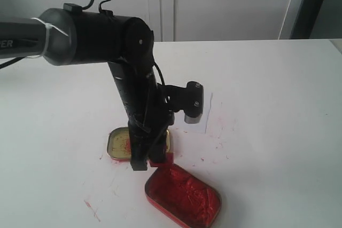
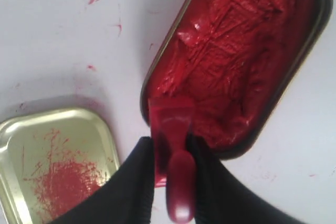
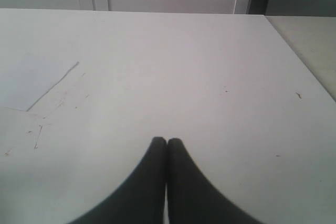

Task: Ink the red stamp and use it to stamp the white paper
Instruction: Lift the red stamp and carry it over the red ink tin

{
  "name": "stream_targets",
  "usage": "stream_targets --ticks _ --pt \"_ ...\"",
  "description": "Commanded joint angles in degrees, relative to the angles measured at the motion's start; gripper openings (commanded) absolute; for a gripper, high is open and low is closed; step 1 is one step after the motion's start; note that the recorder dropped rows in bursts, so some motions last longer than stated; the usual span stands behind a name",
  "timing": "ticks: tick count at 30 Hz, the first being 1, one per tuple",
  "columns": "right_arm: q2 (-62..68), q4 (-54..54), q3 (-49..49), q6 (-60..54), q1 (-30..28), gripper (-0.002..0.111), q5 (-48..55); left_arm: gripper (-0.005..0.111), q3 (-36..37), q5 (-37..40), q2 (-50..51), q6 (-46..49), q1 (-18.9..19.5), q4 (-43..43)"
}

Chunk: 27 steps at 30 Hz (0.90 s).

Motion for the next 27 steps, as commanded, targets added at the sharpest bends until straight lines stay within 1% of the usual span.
stream_targets --ticks 1,12,21,27 --pt "-0.24 -0.23 0.25 0.02 0.21 0.000 -0.47 0.000 -0.33 0.22 -0.78 -0.36 -2.22 -0.47" --pt "-0.24 -0.23 0.25 0.02 0.21 0.000 -0.47 0.000 -0.33 -0.30 -0.68 -0.36 -5.00 -0.92" --pt "-0.24 -0.23 0.25 0.02 0.21 0.000 -0.47 0.000 -0.23 -0.15 0.23 -0.36 -5.09 -2.23" --pt "-0.24 -0.23 0.25 0.02 0.21 0.000 -0.47 0.000 -0.23 2.02 0.23 -0.36 -5.09 -2.47"
